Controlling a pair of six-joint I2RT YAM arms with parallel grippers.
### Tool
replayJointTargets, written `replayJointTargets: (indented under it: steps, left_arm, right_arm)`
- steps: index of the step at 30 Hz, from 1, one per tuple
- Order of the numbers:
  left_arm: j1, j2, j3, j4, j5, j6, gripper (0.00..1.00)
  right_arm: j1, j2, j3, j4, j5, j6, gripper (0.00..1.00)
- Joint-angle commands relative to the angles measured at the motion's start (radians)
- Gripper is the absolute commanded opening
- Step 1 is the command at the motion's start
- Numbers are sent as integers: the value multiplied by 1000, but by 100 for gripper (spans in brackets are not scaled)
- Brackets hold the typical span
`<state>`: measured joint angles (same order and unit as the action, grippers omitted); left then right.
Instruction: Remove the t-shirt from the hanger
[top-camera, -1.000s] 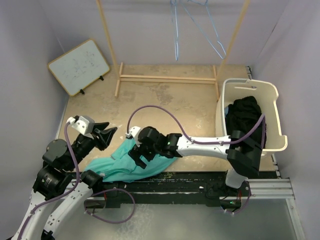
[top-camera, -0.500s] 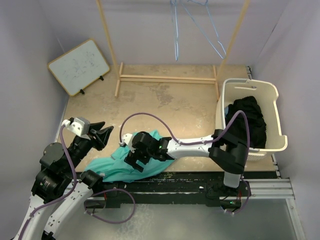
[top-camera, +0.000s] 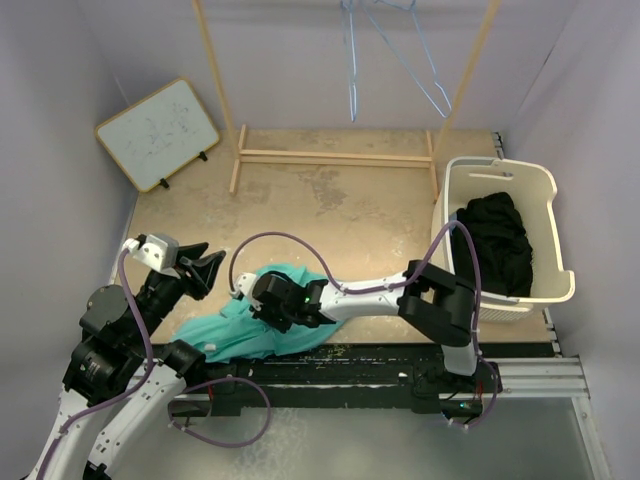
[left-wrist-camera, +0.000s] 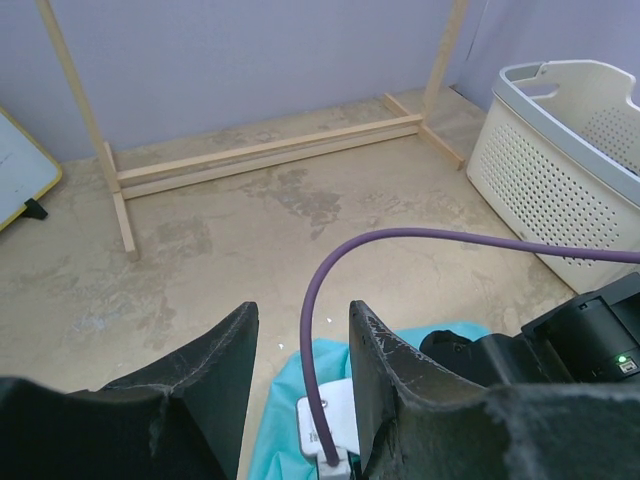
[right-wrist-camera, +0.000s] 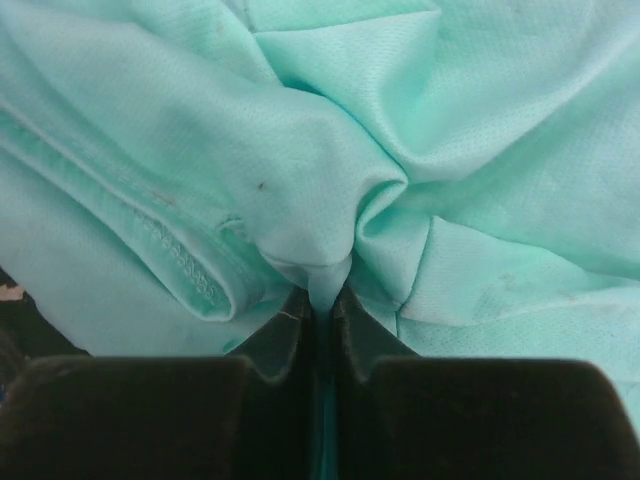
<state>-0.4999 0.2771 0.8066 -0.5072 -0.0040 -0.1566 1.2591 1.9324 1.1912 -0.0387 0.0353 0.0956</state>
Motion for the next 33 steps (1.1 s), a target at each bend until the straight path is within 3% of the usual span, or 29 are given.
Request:
replayJointTargets:
  steps: [1, 4, 10, 15, 19, 26, 28, 31, 33]
  left_arm:
    - [0, 9, 3, 16, -12, -10, 45]
    - [0, 7, 3, 13, -13, -14, 45]
    - [0, 8, 3, 10, -13, -18, 45]
    - [0, 18, 4, 10, -10, -14, 45]
    - [0, 17, 5, 12, -8, -13, 45]
    - [0, 18, 4, 12, -6, -11, 46]
    - [0, 16, 4, 13, -7, -11, 46]
    - [0, 17, 3, 16, -8, -10, 46]
    - [0, 22, 3, 16, -3, -9, 45]
  right_arm:
    - [-9, -18, -5, -51, 123, 93, 0]
    - [-85, -135, -41, -33, 126, 147, 0]
    - [-438, -554, -146, -30, 28, 258, 0]
    - [-702, -762, 16, -308, 83, 270, 0]
    - [-951, -853, 134, -444, 79, 281, 0]
    - [-1314, -923, 295, -523, 108, 322, 0]
    - [-1410, -944, 310, -490, 55, 354, 0]
    - [-1480, -909, 397, -494, 43, 390, 0]
    - [-1489, -850, 489, -530, 137, 392, 0]
